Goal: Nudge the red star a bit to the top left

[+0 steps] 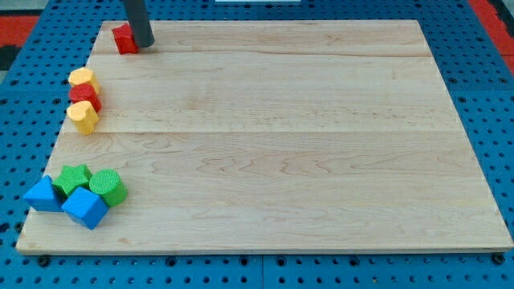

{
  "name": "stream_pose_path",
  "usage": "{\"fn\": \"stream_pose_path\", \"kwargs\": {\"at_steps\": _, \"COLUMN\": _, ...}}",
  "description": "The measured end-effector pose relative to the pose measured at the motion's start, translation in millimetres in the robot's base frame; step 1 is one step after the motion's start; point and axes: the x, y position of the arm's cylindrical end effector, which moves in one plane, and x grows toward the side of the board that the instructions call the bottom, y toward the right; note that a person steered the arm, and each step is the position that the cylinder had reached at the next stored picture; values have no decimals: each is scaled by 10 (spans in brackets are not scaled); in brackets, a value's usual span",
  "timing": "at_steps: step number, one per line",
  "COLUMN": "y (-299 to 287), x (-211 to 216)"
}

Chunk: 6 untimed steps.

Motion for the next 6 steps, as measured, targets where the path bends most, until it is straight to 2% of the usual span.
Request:
{"fn": "stream_pose_path", "kwargs": {"at_steps": 1, "y": 207, "x": 166}}
{"fn": "stream_pose_path", "kwargs": {"at_steps": 2, "y": -252, "x": 167}}
{"fn": "stream_pose_path", "kwargs": {"at_steps": 3, "y": -312, "x": 239}}
{"fn": "stream_pose_path", "kwargs": {"at_steps": 4, "y": -481, "x": 196}}
{"fn": "stream_pose_path", "kwargs": {"at_steps": 5, "y": -803, "x": -7}}
{"fn": "stream_pose_path", "kwargs": {"at_steps": 6, "y": -868, "x": -184}}
